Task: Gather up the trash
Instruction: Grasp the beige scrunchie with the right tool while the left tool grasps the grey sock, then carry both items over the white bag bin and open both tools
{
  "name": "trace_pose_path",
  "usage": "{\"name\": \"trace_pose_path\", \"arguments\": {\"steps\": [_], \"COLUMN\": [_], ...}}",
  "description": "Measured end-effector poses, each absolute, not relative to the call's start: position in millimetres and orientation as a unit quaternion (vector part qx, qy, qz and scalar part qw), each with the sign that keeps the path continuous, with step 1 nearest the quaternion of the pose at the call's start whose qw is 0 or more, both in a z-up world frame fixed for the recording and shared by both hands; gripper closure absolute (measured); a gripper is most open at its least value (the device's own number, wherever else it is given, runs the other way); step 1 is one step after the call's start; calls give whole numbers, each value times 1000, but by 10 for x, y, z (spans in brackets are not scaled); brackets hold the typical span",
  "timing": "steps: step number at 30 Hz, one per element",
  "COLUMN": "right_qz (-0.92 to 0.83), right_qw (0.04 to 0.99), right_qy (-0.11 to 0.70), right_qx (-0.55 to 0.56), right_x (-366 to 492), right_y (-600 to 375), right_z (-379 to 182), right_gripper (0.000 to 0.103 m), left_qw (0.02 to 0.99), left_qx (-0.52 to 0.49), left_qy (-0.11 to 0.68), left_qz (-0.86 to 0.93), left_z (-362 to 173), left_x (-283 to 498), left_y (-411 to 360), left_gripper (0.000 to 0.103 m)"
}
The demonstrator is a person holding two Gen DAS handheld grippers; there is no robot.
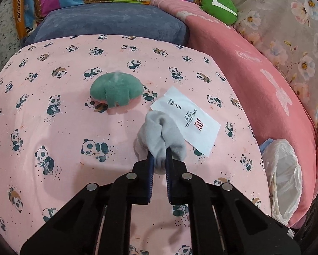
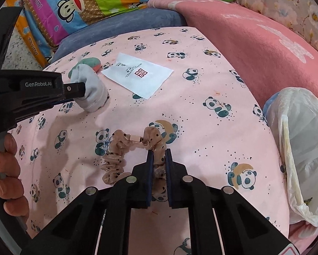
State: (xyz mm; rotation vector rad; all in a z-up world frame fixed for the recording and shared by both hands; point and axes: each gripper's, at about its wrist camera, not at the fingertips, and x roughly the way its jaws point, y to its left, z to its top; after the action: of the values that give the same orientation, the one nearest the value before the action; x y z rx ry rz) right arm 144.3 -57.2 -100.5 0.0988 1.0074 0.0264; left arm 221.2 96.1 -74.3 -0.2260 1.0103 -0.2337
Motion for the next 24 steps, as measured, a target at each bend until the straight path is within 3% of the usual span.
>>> {"name": "trace_pose_path", "arguments": {"steps": [24], "right_qz": [-20], "right_qw": [914], "right_qy": [394], "right_qx": [89], "right_x": [953], "right_y": [-1140], "right_z": [-221], "right_gripper": [94], "left_qw": [872], "left_qx": [-73], "left_qy": [455], "left_qz": [-168], "left_z": [-202], "left_x": [1501], "left_y": [341], "left_gripper": [94]}}
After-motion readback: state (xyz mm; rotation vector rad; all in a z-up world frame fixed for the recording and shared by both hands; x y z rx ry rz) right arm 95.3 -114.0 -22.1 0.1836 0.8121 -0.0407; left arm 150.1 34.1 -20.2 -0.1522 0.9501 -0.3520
